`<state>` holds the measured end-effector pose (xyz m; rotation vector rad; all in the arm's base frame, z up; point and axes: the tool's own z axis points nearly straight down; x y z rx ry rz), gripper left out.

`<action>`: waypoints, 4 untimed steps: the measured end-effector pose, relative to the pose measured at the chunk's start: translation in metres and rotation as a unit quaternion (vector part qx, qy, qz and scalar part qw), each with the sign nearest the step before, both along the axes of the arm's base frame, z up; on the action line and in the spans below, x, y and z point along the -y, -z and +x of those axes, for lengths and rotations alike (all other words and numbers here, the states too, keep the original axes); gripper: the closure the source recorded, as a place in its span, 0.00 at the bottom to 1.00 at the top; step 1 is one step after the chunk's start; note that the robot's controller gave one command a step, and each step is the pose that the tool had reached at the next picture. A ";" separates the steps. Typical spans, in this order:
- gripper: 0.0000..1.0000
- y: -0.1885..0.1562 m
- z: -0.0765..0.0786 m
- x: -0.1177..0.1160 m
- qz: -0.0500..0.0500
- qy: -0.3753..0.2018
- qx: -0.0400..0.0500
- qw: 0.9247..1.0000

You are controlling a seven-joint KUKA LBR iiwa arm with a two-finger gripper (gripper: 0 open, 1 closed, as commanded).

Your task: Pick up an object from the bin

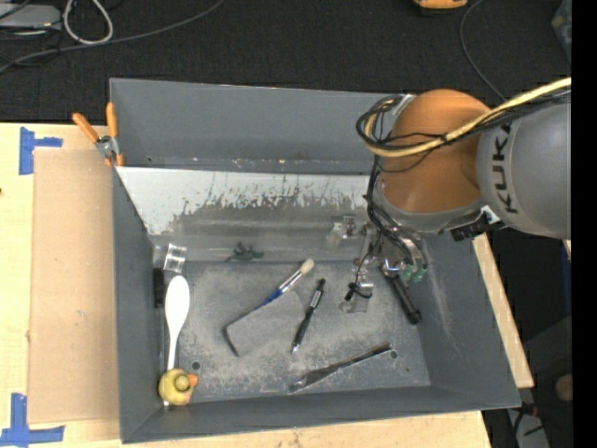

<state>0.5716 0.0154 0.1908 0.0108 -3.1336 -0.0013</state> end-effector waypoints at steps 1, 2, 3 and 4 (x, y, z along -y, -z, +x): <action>0.00 -0.004 0.002 0.000 0.000 0.000 0.004 1.000; 0.00 0.043 0.000 -0.040 0.000 -0.061 0.005 0.998; 0.00 0.057 0.004 -0.083 0.001 -0.263 0.005 0.965; 0.00 0.088 -0.001 -0.139 0.004 -0.263 0.000 0.965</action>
Offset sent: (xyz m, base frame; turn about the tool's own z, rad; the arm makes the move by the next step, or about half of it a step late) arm -0.0051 0.1049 -0.1208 -0.3346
